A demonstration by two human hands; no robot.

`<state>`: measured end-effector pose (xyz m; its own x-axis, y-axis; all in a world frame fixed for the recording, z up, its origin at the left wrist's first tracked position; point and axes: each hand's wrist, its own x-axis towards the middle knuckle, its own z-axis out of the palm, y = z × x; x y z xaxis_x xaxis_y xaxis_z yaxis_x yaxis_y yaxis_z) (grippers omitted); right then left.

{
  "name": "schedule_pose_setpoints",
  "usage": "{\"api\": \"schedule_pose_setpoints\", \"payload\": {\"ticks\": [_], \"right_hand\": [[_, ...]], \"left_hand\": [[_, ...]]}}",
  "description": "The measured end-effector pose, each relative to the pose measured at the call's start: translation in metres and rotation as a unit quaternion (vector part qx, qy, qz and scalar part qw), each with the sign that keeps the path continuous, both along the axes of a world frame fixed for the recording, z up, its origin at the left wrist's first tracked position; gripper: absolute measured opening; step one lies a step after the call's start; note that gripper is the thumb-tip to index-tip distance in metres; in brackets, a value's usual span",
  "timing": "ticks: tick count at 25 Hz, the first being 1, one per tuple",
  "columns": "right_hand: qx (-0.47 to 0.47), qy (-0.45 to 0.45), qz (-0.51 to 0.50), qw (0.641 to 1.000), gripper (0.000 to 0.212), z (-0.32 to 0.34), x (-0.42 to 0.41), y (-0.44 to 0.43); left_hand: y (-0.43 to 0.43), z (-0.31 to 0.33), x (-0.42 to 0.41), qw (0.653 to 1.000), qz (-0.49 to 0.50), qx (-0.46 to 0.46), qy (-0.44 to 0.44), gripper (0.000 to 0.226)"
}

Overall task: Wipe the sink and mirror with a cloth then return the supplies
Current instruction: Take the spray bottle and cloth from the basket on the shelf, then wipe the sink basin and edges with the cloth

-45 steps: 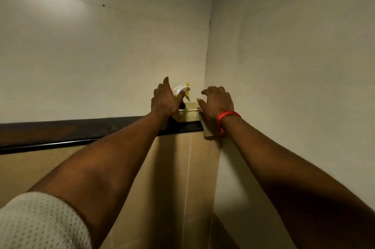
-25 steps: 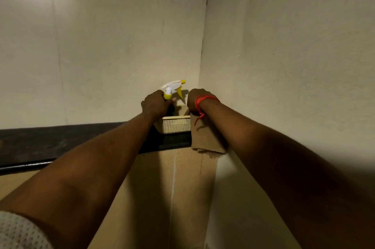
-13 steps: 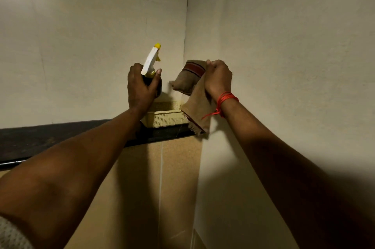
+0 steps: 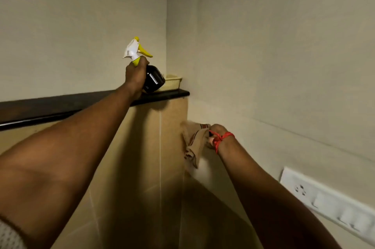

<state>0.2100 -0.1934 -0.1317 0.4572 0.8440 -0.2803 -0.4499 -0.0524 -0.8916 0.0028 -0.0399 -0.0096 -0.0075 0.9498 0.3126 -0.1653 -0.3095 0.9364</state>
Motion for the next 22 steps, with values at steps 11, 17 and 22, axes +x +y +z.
{"api": "schedule_pose_setpoints", "payload": {"ticks": [11, 17, 22], "right_hand": [[0.117, 0.048, -0.16, 0.979, 0.013, -0.016, -0.049, -0.292], [0.209, 0.019, -0.318, 0.924, 0.028, -0.028, -0.055, -0.468], [0.197, 0.142, -0.448, 0.86, 0.049, -0.115, -0.038, -0.602]], "left_hand": [[-0.262, -0.119, -0.002, 0.955, -0.263, -0.008, 0.141, 0.026], [-0.401, -0.135, 0.045, 0.918, -0.346, -0.019, 0.193, 0.035], [-0.498, -0.212, 0.103, 0.864, -0.437, -0.064, 0.242, 0.037]]}}
